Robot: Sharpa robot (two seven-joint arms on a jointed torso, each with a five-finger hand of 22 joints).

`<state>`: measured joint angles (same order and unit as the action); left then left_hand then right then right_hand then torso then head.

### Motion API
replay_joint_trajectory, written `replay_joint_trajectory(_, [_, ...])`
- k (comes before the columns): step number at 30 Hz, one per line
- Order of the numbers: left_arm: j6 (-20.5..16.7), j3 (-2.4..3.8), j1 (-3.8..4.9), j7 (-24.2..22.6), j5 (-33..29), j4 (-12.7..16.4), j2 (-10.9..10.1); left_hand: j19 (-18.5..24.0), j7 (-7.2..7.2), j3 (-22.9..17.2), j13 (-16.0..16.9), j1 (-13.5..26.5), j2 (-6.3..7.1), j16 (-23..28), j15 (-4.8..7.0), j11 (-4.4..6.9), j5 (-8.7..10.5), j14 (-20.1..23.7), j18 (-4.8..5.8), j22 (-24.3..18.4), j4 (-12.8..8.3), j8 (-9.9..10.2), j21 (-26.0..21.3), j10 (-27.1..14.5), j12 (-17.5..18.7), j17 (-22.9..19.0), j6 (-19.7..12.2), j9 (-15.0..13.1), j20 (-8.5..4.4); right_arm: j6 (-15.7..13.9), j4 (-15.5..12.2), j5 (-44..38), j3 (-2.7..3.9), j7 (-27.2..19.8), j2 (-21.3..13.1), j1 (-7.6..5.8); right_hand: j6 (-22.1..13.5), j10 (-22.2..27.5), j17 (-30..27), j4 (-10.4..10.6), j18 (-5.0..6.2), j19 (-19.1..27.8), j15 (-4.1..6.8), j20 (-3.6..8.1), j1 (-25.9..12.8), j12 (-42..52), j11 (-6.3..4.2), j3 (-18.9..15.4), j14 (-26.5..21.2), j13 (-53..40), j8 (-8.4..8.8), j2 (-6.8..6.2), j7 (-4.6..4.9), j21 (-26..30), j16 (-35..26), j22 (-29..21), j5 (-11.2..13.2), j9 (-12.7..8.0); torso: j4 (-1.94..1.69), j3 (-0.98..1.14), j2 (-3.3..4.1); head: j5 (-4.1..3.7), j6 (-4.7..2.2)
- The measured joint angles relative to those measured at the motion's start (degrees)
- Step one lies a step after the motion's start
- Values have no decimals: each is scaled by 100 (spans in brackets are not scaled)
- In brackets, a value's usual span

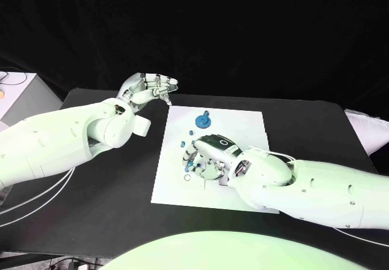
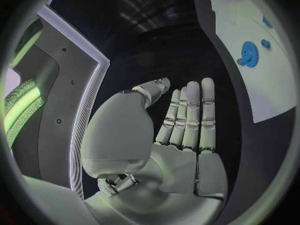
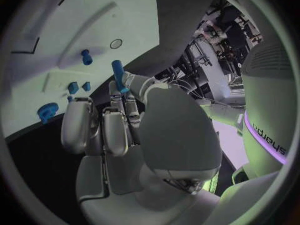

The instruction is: Assemble the parts on the task board

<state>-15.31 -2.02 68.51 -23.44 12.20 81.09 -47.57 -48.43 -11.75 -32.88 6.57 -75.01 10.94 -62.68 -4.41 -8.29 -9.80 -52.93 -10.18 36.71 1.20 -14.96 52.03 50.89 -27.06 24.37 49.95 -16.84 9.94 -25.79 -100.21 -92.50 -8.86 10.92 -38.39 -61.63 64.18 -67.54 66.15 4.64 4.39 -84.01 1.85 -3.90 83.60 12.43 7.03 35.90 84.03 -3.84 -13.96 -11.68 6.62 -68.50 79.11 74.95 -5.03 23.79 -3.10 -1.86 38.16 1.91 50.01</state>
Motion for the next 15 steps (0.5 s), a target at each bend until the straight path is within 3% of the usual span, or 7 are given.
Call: replay_joint_trajectory(15, [18,-3,0,7,0,-11,15,0,0,0,1,0,0,0,0,0,0,0,0,0,0,0,0,0,0,0,0,-1,0,146,194,-155,-44,-5,149,159,-21,0,-12,-8,1,0,0,0,2,0,-1,7,0,0,1,0,20,1,0,-1,3,6,-2,-2,0,30,0])
